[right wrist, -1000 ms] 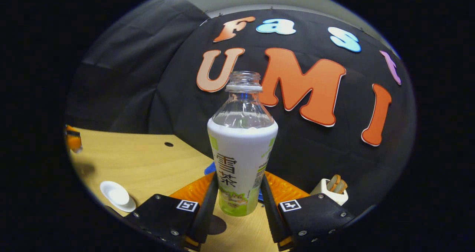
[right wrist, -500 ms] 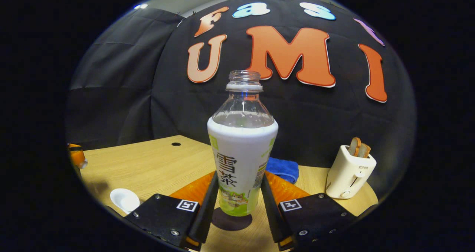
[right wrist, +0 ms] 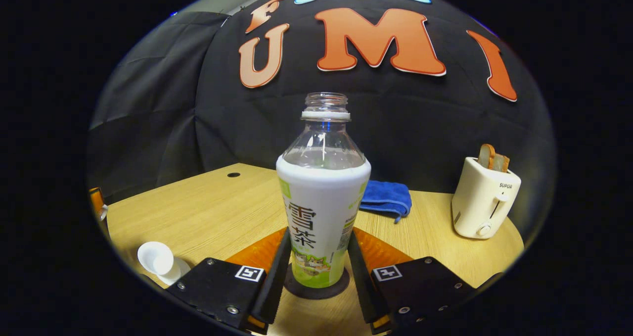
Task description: Open the teacup lid with one hand, grasp the water bottle and pour water into the teacup with the other hand; after pouring, place the water bottle on the coaster and then close the teacup lid.
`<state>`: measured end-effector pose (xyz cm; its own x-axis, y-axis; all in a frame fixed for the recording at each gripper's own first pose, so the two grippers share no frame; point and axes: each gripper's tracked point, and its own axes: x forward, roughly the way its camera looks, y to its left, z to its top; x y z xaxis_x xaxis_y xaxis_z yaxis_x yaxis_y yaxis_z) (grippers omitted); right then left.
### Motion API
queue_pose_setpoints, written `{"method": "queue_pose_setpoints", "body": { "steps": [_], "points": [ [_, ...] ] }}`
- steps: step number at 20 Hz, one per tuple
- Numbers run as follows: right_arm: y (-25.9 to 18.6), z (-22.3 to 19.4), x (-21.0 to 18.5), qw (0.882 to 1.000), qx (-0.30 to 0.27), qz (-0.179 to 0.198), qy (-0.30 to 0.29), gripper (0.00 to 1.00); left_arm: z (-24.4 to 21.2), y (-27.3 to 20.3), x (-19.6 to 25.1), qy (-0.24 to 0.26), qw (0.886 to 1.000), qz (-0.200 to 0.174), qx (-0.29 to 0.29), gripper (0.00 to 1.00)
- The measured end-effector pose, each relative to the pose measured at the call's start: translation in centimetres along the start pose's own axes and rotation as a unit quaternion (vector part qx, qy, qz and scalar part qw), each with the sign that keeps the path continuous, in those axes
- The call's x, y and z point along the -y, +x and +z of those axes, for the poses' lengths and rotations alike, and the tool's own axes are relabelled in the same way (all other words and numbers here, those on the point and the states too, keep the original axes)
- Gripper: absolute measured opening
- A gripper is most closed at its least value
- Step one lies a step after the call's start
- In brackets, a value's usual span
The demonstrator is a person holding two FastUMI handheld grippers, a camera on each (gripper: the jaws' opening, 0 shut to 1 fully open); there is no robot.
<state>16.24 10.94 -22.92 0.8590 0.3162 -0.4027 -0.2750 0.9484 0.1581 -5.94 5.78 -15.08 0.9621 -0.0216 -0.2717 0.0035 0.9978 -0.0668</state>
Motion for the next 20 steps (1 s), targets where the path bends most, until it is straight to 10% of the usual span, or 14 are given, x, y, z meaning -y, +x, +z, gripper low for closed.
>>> {"method": "queue_pose_setpoints", "body": {
  "steps": [14, 20],
  "points": [
    [0.3, -2.2, -0.7, 1.000, -0.015, -0.003, -0.021, 0.69, 1.5, 3.6, 6.9, -0.020, 0.997, -0.067, 0.012, 0.36],
    [-1.2, -2.1, -0.8, 1.000, -0.006, 0.001, -0.031, 0.87, -1.4, 5.6, 9.0, -0.031, 0.995, -0.089, -0.016, 0.37]
  ]
}}
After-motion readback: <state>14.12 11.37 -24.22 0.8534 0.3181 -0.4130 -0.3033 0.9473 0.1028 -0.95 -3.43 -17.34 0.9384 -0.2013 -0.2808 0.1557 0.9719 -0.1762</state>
